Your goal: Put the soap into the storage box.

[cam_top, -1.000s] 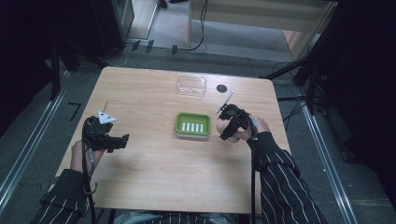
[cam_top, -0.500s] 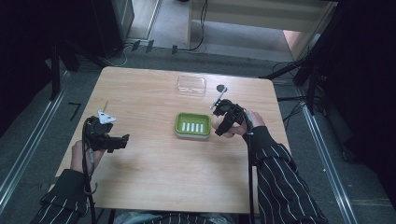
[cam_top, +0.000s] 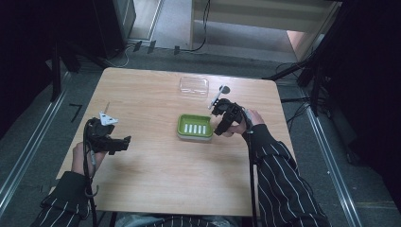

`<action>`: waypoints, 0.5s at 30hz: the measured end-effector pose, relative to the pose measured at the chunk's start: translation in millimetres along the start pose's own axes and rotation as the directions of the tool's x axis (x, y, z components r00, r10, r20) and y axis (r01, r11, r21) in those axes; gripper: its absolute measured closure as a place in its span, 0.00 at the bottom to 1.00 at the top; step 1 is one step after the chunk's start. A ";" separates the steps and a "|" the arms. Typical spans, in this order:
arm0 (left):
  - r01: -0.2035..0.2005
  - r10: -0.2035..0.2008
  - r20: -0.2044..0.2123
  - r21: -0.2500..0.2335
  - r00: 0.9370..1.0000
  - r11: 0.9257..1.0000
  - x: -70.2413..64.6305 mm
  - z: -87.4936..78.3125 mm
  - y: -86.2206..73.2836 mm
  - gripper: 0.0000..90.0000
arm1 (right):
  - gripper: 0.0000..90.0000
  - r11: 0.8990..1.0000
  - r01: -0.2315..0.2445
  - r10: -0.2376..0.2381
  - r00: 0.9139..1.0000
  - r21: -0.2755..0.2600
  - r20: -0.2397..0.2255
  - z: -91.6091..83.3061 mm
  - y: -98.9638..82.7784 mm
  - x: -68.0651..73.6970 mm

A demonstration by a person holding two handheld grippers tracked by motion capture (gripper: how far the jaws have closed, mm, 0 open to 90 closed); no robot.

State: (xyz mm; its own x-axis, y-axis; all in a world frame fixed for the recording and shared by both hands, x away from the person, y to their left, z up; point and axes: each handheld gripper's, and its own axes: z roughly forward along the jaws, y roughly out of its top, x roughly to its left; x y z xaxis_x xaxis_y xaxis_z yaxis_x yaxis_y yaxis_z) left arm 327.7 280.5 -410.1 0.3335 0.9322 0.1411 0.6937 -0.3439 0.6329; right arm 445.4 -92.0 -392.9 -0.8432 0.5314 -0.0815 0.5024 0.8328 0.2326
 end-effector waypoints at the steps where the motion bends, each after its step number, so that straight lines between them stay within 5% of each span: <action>1: 0.000 0.000 0.000 0.000 1.000 1.000 0.0 0.0 0.0 0.16 | 0.37 1.000 0.008 -0.008 1.000 -0.001 -0.001 0.3 1.0 -0.1; 15: -0.001 0.001 0.002 -0.001 1.000 1.000 0.7 0.1 -0.1 0.16 | 0.37 0.998 0.061 -0.061 0.998 -0.008 -0.003 -1.4 18.8 1.9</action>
State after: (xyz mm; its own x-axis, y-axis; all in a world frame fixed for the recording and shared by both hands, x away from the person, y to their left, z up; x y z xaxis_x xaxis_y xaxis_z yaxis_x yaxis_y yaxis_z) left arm 328.0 281.2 -410.2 0.3355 0.9316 0.1399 0.6928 -0.3447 0.6334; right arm 452.9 -75.6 -387.3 -0.8727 0.4794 -0.0928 0.4488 0.8623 0.2348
